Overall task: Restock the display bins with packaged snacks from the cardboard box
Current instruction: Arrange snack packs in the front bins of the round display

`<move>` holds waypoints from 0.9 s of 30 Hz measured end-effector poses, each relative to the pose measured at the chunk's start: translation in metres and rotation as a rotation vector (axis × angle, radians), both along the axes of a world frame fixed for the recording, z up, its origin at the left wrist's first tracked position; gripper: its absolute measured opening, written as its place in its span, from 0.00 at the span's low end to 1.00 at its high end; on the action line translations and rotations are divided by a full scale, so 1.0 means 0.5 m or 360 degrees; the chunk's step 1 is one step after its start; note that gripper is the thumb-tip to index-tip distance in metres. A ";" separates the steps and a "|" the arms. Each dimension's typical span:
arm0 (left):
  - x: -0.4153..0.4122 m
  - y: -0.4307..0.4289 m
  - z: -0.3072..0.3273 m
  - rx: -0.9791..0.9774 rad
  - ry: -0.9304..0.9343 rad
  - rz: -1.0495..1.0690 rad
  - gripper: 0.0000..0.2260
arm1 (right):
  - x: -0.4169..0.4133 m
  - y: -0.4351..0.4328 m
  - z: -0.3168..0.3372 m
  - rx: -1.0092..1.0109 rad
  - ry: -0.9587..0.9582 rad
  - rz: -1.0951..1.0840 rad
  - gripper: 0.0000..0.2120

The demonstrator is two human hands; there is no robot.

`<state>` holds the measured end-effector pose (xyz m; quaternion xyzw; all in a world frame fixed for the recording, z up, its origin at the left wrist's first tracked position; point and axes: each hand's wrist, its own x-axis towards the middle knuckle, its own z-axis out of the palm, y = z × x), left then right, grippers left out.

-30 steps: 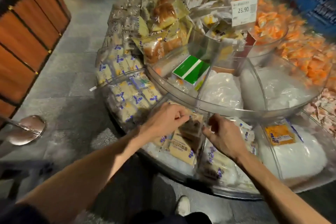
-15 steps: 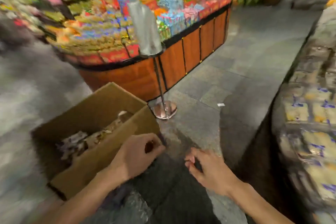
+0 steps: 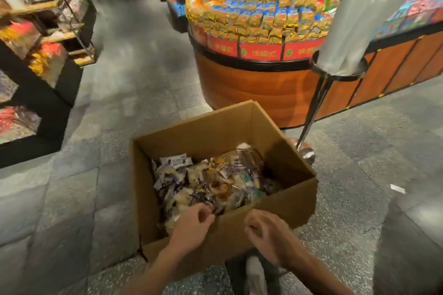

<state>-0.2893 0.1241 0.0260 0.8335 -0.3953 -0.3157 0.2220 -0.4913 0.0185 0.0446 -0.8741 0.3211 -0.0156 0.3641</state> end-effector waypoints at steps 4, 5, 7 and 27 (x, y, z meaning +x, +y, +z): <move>0.109 -0.078 -0.107 0.0205 0.0119 0.0204 0.03 | 0.148 -0.139 -0.095 0.0065 0.0160 0.0127 0.02; 0.125 -0.099 -0.130 0.0255 0.0148 0.0247 0.05 | 0.176 -0.171 -0.118 0.0091 0.0248 0.0171 0.03; 0.164 -0.150 -0.181 0.0349 0.0207 0.0312 0.08 | 0.236 -0.240 -0.183 0.0191 0.0418 0.0218 0.02; 0.263 -0.427 -0.541 0.0293 0.1245 0.1631 0.53 | 0.497 -0.463 -0.664 0.0035 0.0976 0.0557 0.48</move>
